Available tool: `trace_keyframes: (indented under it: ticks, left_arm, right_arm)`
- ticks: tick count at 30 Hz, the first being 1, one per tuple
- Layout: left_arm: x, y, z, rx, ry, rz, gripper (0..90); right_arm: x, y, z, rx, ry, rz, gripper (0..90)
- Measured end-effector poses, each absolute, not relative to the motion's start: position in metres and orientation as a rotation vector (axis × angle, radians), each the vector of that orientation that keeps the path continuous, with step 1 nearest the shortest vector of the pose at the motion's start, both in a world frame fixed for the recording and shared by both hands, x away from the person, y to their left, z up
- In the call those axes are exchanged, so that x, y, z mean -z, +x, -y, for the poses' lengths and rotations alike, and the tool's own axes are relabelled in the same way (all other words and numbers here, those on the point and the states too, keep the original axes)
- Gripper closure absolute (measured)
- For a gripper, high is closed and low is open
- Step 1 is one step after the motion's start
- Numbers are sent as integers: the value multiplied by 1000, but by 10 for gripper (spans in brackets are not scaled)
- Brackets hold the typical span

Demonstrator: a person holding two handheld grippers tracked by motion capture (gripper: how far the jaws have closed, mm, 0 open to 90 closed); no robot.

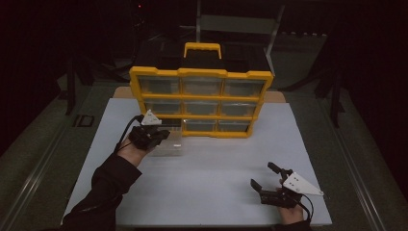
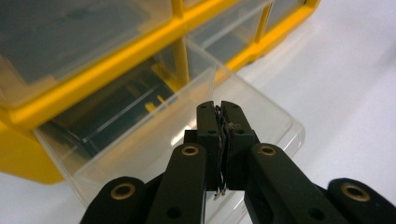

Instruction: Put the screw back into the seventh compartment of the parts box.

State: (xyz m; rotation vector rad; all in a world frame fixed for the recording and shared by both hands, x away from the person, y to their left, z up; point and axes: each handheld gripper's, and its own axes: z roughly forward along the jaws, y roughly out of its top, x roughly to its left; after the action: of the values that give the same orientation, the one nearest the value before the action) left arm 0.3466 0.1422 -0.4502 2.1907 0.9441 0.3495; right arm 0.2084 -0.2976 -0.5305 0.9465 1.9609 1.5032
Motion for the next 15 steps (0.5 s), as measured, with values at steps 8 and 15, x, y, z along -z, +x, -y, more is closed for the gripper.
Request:
trace_keyframes:
  ticks: [8, 15]
  left_arm:
    - [455, 351, -141, -313, 2243, -972, 864]
    - [456, 358, -140, -302, 2269, -987, 862]
  right_arm:
    - [531, 209, 297, -1504, 948, -1963, 100]
    - [531, 208, 298, -1505, 948, -1963, 100]
